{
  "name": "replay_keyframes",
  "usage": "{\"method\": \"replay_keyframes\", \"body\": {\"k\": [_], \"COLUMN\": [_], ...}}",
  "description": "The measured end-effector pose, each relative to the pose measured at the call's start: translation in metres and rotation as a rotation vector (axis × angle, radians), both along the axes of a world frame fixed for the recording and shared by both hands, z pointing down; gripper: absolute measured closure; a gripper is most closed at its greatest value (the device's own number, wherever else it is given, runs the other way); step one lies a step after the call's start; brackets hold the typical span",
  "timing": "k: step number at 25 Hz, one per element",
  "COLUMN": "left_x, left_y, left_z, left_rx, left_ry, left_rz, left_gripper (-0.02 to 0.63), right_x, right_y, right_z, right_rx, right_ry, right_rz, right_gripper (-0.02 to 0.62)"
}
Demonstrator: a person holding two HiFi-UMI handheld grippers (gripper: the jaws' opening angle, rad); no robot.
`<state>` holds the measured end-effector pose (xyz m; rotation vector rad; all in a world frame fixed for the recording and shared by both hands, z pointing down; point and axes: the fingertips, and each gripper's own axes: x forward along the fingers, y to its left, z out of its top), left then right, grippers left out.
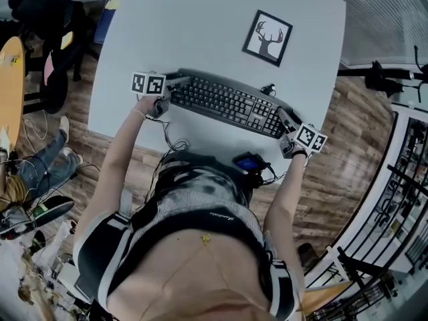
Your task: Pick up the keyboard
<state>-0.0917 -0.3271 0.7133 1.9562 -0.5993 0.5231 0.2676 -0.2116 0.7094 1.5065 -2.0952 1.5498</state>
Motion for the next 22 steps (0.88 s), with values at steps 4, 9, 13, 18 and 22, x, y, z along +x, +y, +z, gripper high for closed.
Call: {"method": "replay_keyframes", "body": {"k": [4,9,13,18,22], "left_x": [-0.0019,-0.0015,-0.0006,-0.0007,-0.0008], "left_y": [-0.0023,-0.0028,-0.0031,-0.0040,-0.0040], "left_z": [0.0004,0.0004,0.0005,-0.0002,0.0001], "left_rx": [-0.025,-0.008,0.003,0.004,0.011], "left_ry": [0.016,0.005,-0.004,-0.005,-0.013], "left_rz": [-0.019,-0.028,-0.031,-0.037,-0.043], "left_gripper": [0.390,0.390,0.390,0.390,0.390], "right_x": [-0.0014,-0.0008,0.0001,0.0014,0.0016], "right_y": [0.0000,-0.0002,0.0007,-0.0006,-0.0007], "right_z": [0.0006,0.0017,0.0008,-0.0011,-0.0011], "right_rx": [0.004,0.007,0.018,0.039,0.043], "right_ry": [0.011,0.026,0.037,0.058,0.059], "right_rz": [0.000,0.005,0.015,0.032,0.042], "right_gripper": [0.356,0.351,0.353,0.353,0.353]}}
